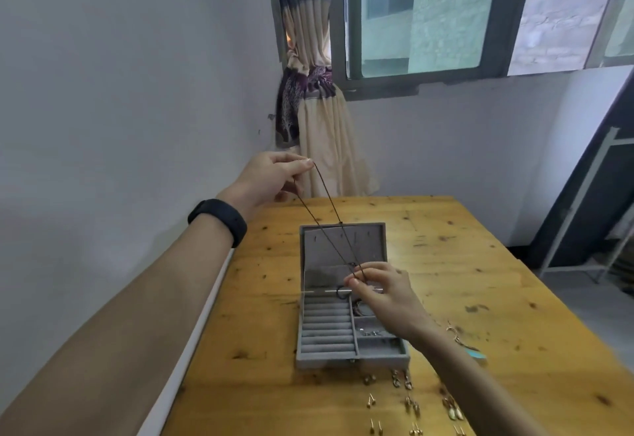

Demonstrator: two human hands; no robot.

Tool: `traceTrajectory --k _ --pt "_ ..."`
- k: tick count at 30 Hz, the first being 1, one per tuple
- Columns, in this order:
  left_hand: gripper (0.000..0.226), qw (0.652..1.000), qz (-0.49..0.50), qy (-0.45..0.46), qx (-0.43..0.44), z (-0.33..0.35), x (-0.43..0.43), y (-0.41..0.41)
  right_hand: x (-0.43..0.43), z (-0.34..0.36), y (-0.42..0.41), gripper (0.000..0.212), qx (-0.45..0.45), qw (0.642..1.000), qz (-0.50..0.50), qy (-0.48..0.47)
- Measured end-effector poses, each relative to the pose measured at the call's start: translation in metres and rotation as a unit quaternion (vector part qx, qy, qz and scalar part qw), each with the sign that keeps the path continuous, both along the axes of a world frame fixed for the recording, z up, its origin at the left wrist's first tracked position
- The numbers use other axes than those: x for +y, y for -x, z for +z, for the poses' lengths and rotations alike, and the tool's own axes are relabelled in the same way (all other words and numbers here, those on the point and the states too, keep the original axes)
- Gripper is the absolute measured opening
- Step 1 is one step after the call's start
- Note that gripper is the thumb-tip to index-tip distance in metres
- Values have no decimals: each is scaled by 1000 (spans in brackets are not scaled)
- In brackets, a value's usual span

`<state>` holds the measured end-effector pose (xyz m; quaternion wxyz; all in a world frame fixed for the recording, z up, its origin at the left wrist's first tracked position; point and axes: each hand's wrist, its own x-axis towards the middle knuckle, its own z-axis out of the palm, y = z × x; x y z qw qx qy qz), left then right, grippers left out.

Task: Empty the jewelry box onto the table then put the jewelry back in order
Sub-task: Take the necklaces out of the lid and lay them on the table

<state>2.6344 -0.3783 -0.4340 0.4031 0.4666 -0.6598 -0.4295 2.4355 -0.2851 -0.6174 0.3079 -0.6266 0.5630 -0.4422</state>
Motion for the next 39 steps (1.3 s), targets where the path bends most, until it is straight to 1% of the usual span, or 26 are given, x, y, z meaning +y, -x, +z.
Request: traceTrajectory --k 2,6,11,15,17,18,19,20,22,24,25,27,29,32,36,39 --pt "20 999 11 -20 26 -8 -1 1 9 -5 6 13 -10 1000 5 -12" --pt "22 997 29 -55 49 -21 -4 -1 34 -9 15 19 -80 994 56 -56" --pt "16 987 11 -123 100 -44 -2 -1 56 -24 29 20 -142 986 41 -75" --pt "17 967 1 -194 167 -67 -1 2 70 -34 36 22 -171 981 22 -88" --pt "15 959 -14 -215 183 -78 -1 5 79 -40 42 23 -173 980 11 -93" --pt "14 962 -19 -212 173 -84 -2 7 84 -44 46 23 -168 981 0 -95" --pt "13 970 -16 -196 146 -91 -2 11 90 -48 50 23 -160 982 -15 -97" --pt "13 982 -4 -163 96 -97 -3 16 96 -53 55 22 -152 983 -30 -99" --pt "15 997 31 -65 -39 -110 -4 26 110 -62 68 20 -146 982 -56 -102" --pt "16 986 48 33 -154 -122 -3 42 126 -69 81 15 -141 981 -74 -109" --pt "16 980 47 64 -184 -128 -3 51 134 -73 87 13 -135 981 -84 -111" --pt "17 971 48 107 -210 -141 -2 76 148 -79 99 10 -104 982 -115 -103" --pt "15 964 51 139 -220 -155 -2 105 160 -85 111 8 -55 982 -158 -92" --pt "18 959 44 158 -232 -174 1 153 176 -91 134 11 3 970 -225 -91" --pt "20 956 26 142 -255 -197 0 213 193 -101 169 12 32 957 -275 -83" --pt "17 968 11 95 -231 -214 -4 253 201 -108 192 11 43 946 -312 -82"
